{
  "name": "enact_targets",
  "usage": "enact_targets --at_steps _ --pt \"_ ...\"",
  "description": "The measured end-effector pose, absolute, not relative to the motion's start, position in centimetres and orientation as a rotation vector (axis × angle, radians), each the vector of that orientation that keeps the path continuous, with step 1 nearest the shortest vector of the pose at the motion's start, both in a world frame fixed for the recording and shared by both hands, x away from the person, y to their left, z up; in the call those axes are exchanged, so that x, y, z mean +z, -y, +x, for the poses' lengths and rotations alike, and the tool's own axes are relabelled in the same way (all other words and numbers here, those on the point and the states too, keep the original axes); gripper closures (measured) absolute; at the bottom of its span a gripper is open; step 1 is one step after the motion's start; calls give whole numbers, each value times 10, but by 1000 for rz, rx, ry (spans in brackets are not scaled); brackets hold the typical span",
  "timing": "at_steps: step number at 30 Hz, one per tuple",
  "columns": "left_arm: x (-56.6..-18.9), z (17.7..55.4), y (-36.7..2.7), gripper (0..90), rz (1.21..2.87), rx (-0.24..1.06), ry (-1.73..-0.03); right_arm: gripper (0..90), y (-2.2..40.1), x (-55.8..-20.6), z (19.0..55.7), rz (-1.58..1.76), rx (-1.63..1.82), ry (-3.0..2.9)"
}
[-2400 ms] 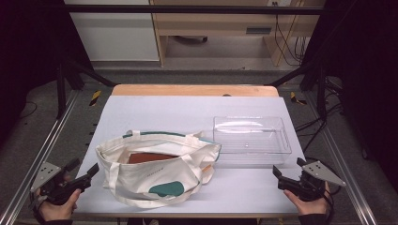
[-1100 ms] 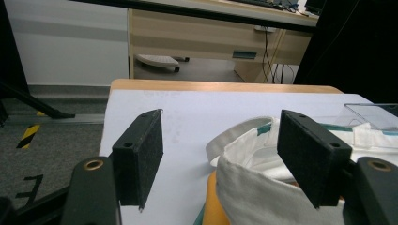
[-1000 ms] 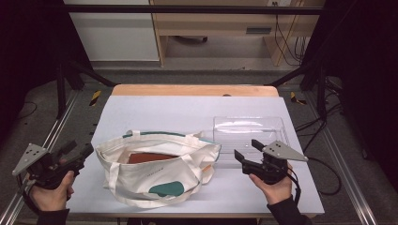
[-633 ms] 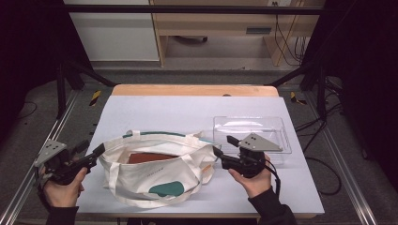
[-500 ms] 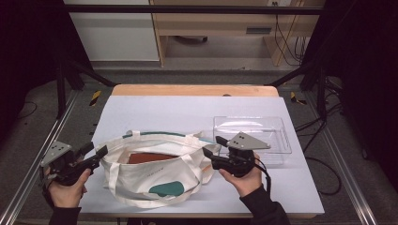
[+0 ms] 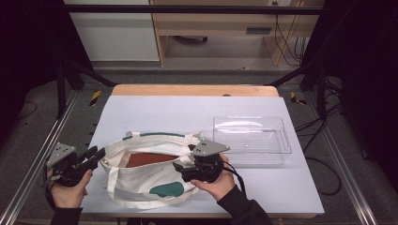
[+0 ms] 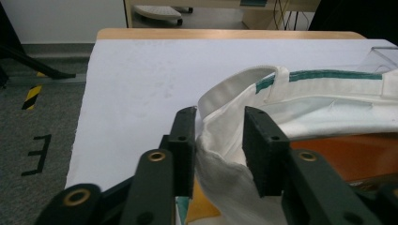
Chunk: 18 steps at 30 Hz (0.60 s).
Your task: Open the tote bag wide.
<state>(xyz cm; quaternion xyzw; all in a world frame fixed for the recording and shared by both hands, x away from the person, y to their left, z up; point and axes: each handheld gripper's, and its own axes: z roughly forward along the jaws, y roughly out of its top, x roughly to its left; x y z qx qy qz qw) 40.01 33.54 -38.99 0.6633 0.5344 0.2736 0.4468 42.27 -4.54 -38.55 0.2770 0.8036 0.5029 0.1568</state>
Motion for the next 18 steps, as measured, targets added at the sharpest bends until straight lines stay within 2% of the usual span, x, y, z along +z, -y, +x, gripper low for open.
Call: enact_targets --at_steps 3,4,5,6,7,8,13,18 --pt "-392 400 -336 754 1646 673 -1332 312 40 -389 425 774 1439 -2321" --pt "-392 401 -337 754 1648 674 -1334 350 38 -390 425 767 1437 -2333" --pt "-393 401 -337 809 1652 674 -1339 397 33 -393 426 744 1420 -2355" --pt "-394 401 -338 809 1656 672 -1343 450 31 -394 426 738 1403 -2367" --pt "-394 401 -338 813 1656 672 -1343 450 31 -394 426 738 1403 -2367" --pt "-394 401 -338 813 1663 673 -1346 492 30 -396 426 727 1387 -2376" --pt "-396 401 -341 817 1666 666 -1353 759 27 -399 423 694 1328 -2418" --pt "-396 400 -343 813 1657 671 -1358 811 27 -393 416 654 1366 -2454"
